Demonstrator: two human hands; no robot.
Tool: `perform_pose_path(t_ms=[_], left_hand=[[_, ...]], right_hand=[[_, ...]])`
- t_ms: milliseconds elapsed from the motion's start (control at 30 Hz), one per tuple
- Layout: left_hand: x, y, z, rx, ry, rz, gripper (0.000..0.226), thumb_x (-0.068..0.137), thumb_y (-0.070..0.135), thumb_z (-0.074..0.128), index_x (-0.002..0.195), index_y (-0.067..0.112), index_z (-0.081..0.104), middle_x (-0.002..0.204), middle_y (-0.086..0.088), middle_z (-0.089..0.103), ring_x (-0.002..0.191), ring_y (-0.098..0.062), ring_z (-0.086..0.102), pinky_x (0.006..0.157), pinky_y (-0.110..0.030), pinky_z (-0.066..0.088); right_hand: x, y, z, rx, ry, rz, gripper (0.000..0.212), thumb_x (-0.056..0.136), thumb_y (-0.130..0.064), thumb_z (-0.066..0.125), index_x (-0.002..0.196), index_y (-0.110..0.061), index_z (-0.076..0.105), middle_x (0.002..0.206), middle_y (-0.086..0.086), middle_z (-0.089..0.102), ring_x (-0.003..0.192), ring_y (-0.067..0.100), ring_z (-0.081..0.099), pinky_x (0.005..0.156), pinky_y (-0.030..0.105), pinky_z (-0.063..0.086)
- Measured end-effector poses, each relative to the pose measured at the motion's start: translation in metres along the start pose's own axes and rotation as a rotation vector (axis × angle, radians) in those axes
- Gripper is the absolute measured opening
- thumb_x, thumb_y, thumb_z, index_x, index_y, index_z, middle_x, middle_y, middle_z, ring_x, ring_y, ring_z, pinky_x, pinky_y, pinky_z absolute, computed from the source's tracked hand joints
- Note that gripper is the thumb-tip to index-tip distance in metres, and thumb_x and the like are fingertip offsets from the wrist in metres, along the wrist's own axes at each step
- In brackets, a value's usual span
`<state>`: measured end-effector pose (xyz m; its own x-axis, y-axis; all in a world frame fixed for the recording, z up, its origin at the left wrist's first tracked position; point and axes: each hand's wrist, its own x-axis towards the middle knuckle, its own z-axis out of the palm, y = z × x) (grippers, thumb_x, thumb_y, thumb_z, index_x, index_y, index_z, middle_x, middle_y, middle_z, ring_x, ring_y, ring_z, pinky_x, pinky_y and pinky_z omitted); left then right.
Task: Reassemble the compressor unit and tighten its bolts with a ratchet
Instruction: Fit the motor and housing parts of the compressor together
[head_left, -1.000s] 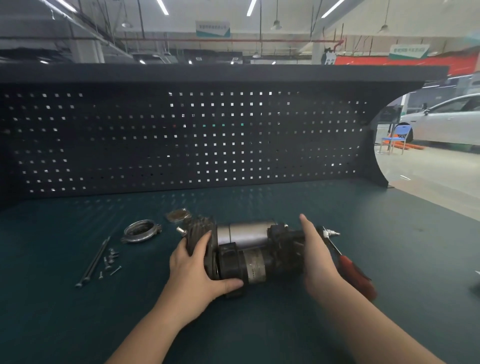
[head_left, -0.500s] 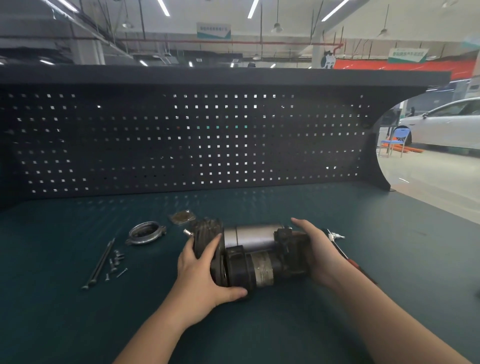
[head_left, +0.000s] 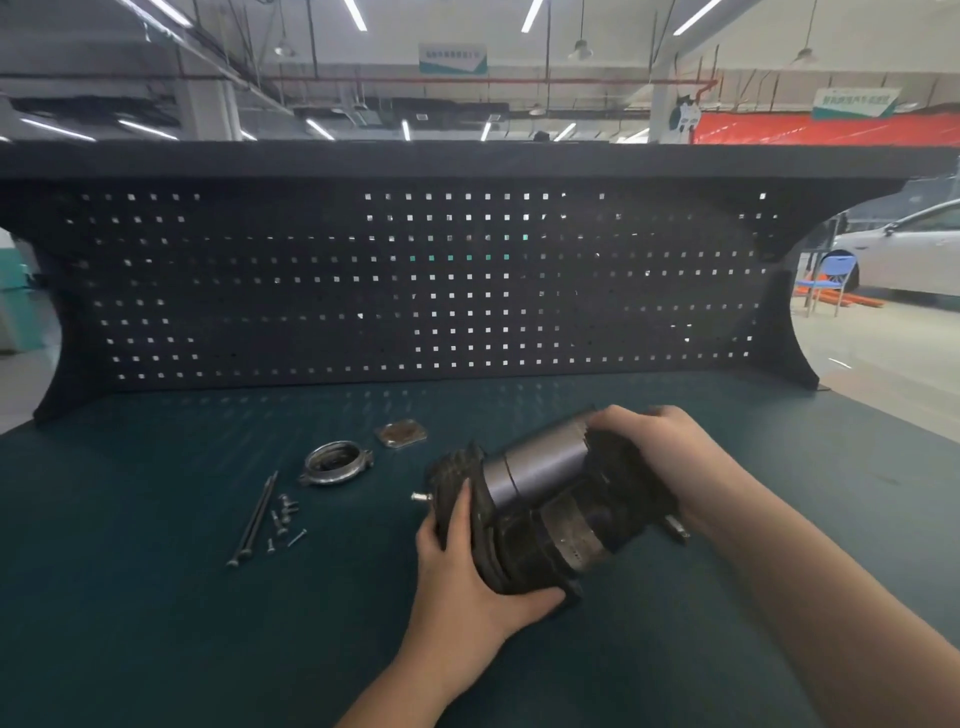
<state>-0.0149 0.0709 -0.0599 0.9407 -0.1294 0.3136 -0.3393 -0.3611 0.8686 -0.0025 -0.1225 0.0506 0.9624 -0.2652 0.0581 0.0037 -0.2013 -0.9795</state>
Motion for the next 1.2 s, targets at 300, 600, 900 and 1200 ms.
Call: perform_pose_path(t_ms=[300,600,900,1200], left_hand=[[-0.024,0.016,-0.004,0.027,0.066,-0.176,0.127,0.061,0.072,0.072,0.155,0.034,-0.003,0.163,0.008,0.006,0.150,-0.018,0.009,0.119,-0.050,-0.010],[-0.038,0.026,-0.003,0.228,0.045,-0.379,0.122,0.074,0.081,0.048,0.155,0.012,-0.013,0.165,-0.004,0.001,0.149,-0.027,-0.016,0.117,-0.049,-0.012],[0.016,0.022,-0.077,0.010,0.052,0.105,0.114,0.074,0.045,0.074,0.154,0.026,-0.005,0.160,0.009,-0.005,0.148,-0.006,-0.003,0.118,-0.025,0.005],[0.078,0.008,-0.084,0.034,-0.254,0.018,0.055,0.078,0.075,0.042,0.110,0.034,0.060,0.123,0.000,0.067,0.121,-0.020,0.058,0.107,-0.041,0.042]], right_hand=[[-0.016,-0.060,0.035,-0.395,-0.052,-0.167,0.029,0.071,-0.032,0.065,0.066,-0.017,0.040,0.050,-0.003,0.034,0.046,0.015,0.032,0.044,0.021,0.027],[-0.043,-0.094,0.086,-0.825,-0.077,-0.395,0.034,0.080,-0.044,0.052,0.060,-0.018,0.043,0.060,-0.005,0.052,0.056,0.017,0.049,0.052,0.027,0.032],[-0.047,-0.088,0.074,-0.777,-0.037,-0.431,0.033,0.080,-0.042,0.053,0.060,-0.017,0.046,0.064,-0.005,0.055,0.061,0.016,0.052,0.053,0.025,0.035],[-0.046,-0.083,0.075,-0.860,-0.004,-0.499,0.029,0.078,-0.047,0.051,0.076,-0.019,0.058,0.070,-0.006,0.056,0.062,0.014,0.053,0.051,0.024,0.035]])
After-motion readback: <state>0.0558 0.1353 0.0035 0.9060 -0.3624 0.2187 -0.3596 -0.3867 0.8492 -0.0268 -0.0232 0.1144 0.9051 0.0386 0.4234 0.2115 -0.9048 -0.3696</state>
